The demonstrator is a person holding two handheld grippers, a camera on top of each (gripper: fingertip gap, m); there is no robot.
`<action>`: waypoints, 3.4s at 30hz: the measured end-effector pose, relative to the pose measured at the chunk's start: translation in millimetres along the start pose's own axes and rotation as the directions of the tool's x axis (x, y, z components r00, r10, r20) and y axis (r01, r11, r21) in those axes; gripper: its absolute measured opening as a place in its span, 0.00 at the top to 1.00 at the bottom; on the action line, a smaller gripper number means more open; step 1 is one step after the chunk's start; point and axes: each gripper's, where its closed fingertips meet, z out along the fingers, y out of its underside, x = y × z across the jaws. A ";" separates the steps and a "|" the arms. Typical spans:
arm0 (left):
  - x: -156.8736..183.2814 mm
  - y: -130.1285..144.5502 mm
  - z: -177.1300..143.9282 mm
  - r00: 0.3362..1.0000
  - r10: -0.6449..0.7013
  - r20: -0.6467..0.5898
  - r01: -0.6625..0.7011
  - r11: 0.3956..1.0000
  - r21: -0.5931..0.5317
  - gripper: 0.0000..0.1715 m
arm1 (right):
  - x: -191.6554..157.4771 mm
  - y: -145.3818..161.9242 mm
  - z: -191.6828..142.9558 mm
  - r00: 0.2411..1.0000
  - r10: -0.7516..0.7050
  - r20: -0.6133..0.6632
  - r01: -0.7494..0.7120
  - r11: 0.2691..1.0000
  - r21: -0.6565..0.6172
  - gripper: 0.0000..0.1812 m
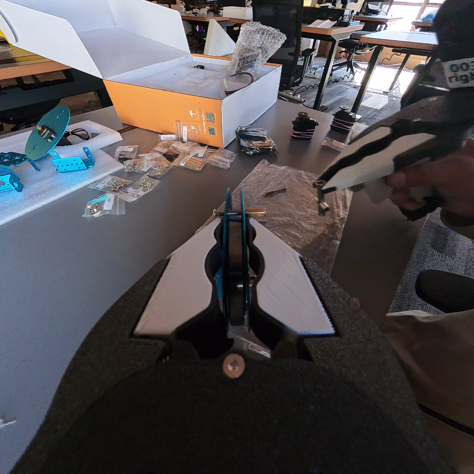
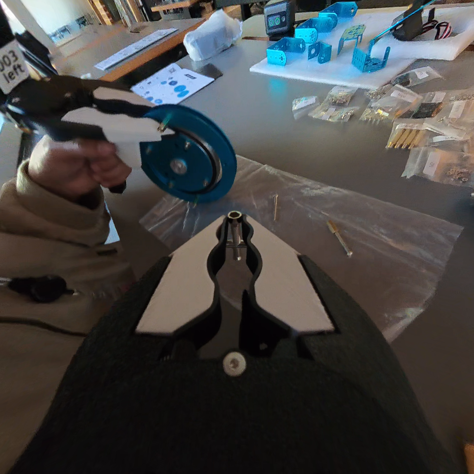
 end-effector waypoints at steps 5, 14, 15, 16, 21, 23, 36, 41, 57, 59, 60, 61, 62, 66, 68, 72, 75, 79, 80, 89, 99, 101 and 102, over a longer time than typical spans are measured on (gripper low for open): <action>3.4 0.8 -0.3 1.000 0.020 -0.002 -0.020 1.000 -0.004 0.93 | 5.6 8.4 47.8 1.000 0.019 -0.012 -0.021 0.989 -0.149 0.95; -4.0 2.8 -5.2 1.000 -0.002 0.011 0.002 1.000 -0.002 0.93 | 18.5 7.1 72.0 0.994 -0.100 -0.051 0.087 0.972 -0.219 0.95; -4.0 2.7 -5.1 1.000 -0.004 0.008 0.004 1.000 -0.001 0.93 | 19.3 9.9 67.8 0.992 -0.110 -0.055 0.094 0.969 -0.230 0.95; -4.1 2.6 -5.0 1.000 -0.005 0.007 0.005 1.000 0.001 0.93 | 18.7 12.7 64.8 0.992 -0.114 -0.049 0.099 0.966 -0.240 0.95; -3.8 2.2 -4.3 1.000 -0.004 0.006 0.004 1.000 0.004 0.92 | 14.9 12.5 66.5 0.989 -0.143 -0.025 0.132 0.955 -0.265 0.95; -4.1 2.7 -5.1 1.000 -0.007 0.006 0.007 1.000 0.003 0.93 | 12.8 8.6 66.9 0.985 -0.174 -0.020 0.160 0.941 -0.299 0.95; -4.4 3.2 -6.2 1.000 -0.008 0.003 0.008 1.000 -0.001 0.92 | 19.1 20.5 39.6 0.946 -0.315 0.072 0.297 0.759 -0.579 0.95; -3.7 3.7 -7.0 1.000 -0.004 0.006 0.004 1.000 -0.002 0.93 | 17.9 24.9 39.1 0.948 -0.306 0.090 0.297 0.745 -0.597 0.94; -2.7 4.6 -8.3 1.000 0.011 -0.004 -0.011 1.000 -0.010 0.93 | 25.8 32.3 31.2 0.703 -0.570 0.425 0.696 0.428 -0.577 0.80; -0.2 4.9 -8.3 0.999 0.037 -0.014 -0.037 0.999 -0.014 0.92 | 22.3 27.9 31.5 0.592 -0.585 0.554 0.799 0.339 -0.496 0.80; 1.2 5.0 -8.5 0.998 0.052 -0.019 -0.052 0.999 -0.015 0.92 | 21.0 25.8 32.9 0.536 -0.589 0.604 0.840 0.302 -0.451 0.79; 1.7 5.1 -8.6 0.998 0.057 -0.018 -0.058 0.998 -0.015 0.93 | 20.9 24.6 34.4 0.481 -0.593 0.645 0.873 0.257 -0.415 0.80; 1.5 5.1 -8.6 0.999 0.049 -0.015 -0.050 0.999 -0.015 0.93 | 20.5 24.1 36.4 0.429 -0.595 0.680 0.900 0.216 -0.379 0.81; -2.2 5.4 -9.3 1.000 0.011 -0.013 -0.011 1.000 -0.009 0.93 | 21.3 31.6 43.3 0.328 -0.532 0.781 0.940 0.104 -0.324 0.81; -4.9 5.7 -9.8 1.000 0.002 -0.011 -0.002 1.000 -0.013 0.93 | 23.5 38.0 46.8 0.304 -0.504 0.808 0.947 0.067 -0.315 0.83; -6.4 5.4 -9.0 1.000 -0.014 -0.024 0.013 1.000 -0.015 0.93 | 21.9 53.5 49.7 0.300 -0.454 0.839 0.951 0.070 -0.302 0.96; -6.6 4.9 -7.9 0.999 -0.016 -0.030 0.015 1.000 -0.013 0.92 | 16.7 45.8 55.0 0.345 -0.505 0.791 0.937 0.130 -0.325 0.96; -9.7 4.1 -6.9 0.999 -0.047 -0.027 0.047 0.999 0.001 0.92 | -27.2 -17.3 52.7 0.618 -0.457 0.640 0.738 0.617 -0.273 0.97; -10.8 3.9 -6.6 0.998 -0.058 -0.026 0.059 0.998 0.007 0.92 | -43.7 -37.3 47.6 0.681 -0.382 0.625 0.614 0.763 -0.203 0.97; -11.1 1.8 -1.7 0.997 -0.059 -0.041 0.058 0.998 -0.006 0.93 | -68.7 -97.7 8.5 0.704 0.155 0.693 -0.388 0.901 0.192 0.97; -15.4 -16.2 -19.8 0.999 -0.048 0.005 0.048 0.997 0.057 0.93 | -86.4 -101.1 -5.2 0.645 0.142 0.751 -0.511 0.811 0.286 0.97; -11.5 -27.8 -27.4 0.999 -0.051 -0.019 0.053 0.992 0.112 0.93 | -90.2 -105.9 -12.8 0.588 0.132 0.798 -0.563 0.775 0.287 0.97; -8.0 -34.1 -31.2 0.998 -0.053 -0.039 0.058 0.988 0.141 0.93 | -91.7 -106.3 -14.2 0.575 0.127 0.808 -0.575 0.765 0.289 0.97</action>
